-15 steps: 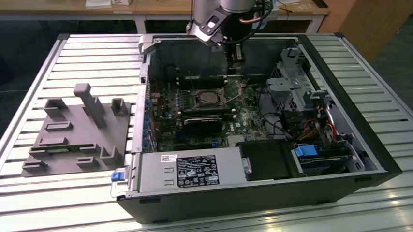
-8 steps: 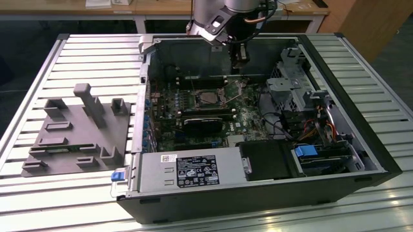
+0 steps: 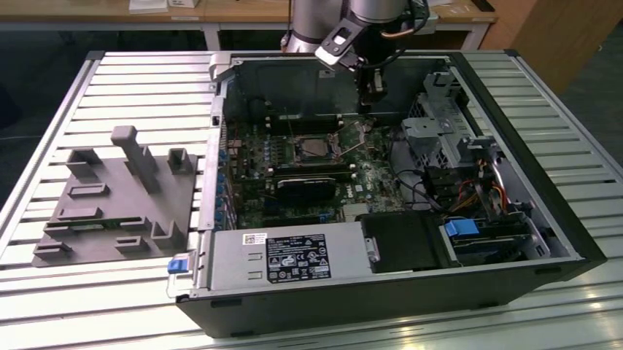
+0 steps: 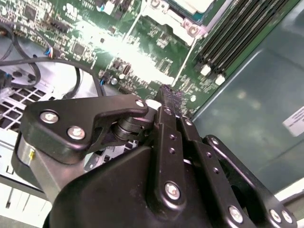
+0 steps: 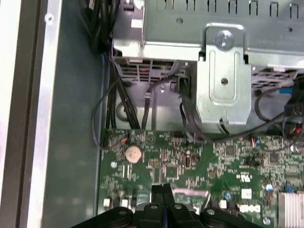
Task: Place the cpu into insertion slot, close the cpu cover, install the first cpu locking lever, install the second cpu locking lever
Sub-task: 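Close the cpu cover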
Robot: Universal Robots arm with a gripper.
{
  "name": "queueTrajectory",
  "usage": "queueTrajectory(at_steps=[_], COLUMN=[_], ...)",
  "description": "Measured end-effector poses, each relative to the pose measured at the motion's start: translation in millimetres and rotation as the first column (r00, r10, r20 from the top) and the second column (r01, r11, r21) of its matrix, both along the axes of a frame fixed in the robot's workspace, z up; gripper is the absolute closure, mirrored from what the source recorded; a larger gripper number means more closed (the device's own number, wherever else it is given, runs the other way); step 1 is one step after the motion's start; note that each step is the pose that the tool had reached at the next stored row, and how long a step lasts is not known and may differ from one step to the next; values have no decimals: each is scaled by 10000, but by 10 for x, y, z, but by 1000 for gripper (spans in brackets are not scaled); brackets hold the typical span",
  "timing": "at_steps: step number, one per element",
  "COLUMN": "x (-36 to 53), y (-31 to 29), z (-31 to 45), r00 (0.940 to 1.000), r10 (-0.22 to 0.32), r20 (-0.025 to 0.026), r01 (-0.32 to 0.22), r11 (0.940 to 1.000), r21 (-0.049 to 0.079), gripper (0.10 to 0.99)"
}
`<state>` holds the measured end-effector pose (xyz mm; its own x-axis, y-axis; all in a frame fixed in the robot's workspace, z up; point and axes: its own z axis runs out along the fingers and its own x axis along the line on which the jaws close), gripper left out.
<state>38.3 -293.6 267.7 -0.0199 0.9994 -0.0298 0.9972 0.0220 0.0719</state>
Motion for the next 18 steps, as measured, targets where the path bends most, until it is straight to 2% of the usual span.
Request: queueTrajectory(at_steps=[9, 18], x=[46, 119], y=[-13, -137], z=[-10, -17], r00=[10000, 10000], r10=[-1, -2], r20=[0, 0], r01=[1, 2], r11=[10000, 10000], r21=[0, -1], gripper=[984, 984])
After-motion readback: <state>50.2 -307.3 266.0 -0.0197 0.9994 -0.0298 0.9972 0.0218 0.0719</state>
